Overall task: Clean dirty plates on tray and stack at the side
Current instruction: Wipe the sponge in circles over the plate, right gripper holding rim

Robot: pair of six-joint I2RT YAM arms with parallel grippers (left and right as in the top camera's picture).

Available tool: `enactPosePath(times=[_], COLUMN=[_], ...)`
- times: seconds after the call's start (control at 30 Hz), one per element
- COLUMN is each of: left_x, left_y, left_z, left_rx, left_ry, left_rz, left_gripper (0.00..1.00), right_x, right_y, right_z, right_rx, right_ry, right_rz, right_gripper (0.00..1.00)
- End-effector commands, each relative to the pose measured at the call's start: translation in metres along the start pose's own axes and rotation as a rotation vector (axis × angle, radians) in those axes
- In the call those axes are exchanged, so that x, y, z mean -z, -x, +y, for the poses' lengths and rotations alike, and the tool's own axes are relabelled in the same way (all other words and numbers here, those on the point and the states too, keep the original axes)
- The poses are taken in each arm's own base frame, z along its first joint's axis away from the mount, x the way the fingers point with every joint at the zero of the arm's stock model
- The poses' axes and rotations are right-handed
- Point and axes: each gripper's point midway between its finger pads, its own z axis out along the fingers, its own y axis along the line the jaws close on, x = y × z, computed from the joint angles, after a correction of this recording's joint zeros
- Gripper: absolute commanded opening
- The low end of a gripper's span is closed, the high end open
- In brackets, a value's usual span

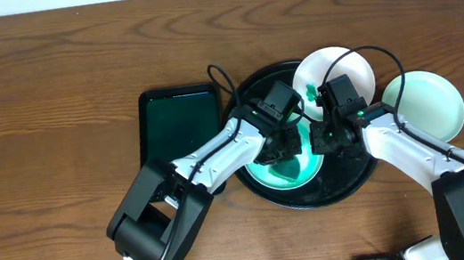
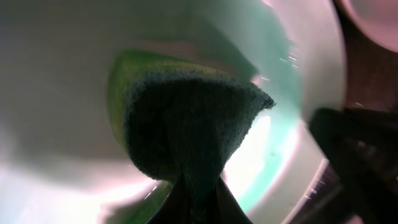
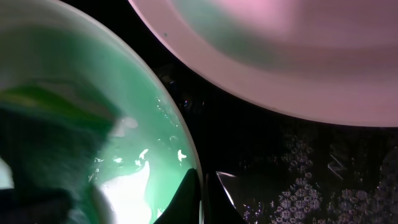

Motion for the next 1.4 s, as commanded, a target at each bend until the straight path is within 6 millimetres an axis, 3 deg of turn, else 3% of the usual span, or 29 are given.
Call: enactPosePath(times=[0.0,0.13,0.3,0.47,0.57,0.67,0.8,1.13,1.37], left_x=[-0.009,0.009,0.045,0.081,0.092,0.09,0.078,0.031,0.008], left_y=[-0.027,-0.007,0.015,0.025,0.026,0.024,0.026,0.019,0.001], left_z=[-0.021,-0.017,-0.013,-0.008,-0.007,-0.002,0.023,0.058,0.052], left_rx=[-0.038,-0.045,-0.064,-0.082,-0.087,-0.081,-0.064,-0.012,0.016], left_ry=[-0.106,-0.087,-0.056,-0.006,0.004,0.029,0.151,0.29,0.227], left_rz=[0.123,0.027,-0.107,-0.228,-0.253,-0.246,-0.245,-0.152,-0.036], left_gripper=[0.07,0.07,0.07,0.07,0.07,0.07,0.07,0.07,0.08], right_x=[-0.004,-0.004,-0.004,-0.004,-0.004,-0.004,-0.004,-0.004,-0.004], right_y=[-0.009,-0.009,-0.009,-0.009,-0.009,-0.009,-0.009,-0.009,-0.009], right_z=[0.007,0.007,0.007,0.007,0.007,0.007,0.007,0.007,0.007], right_rx=[0.003,0.003,0.003,0.002,0.003,0.003,0.003,0.002,0.003], right_ry=[0.027,0.027,0.027,0.027,0.027,0.027,0.027,0.027,0.027], right_rz=[0.029,0.029,0.029,0.029,0.029,0.029,0.029,0.029,0.028], right_gripper=[0.01,0.01,0.01,0.01,0.01,0.01,0.01,0.01,0.01])
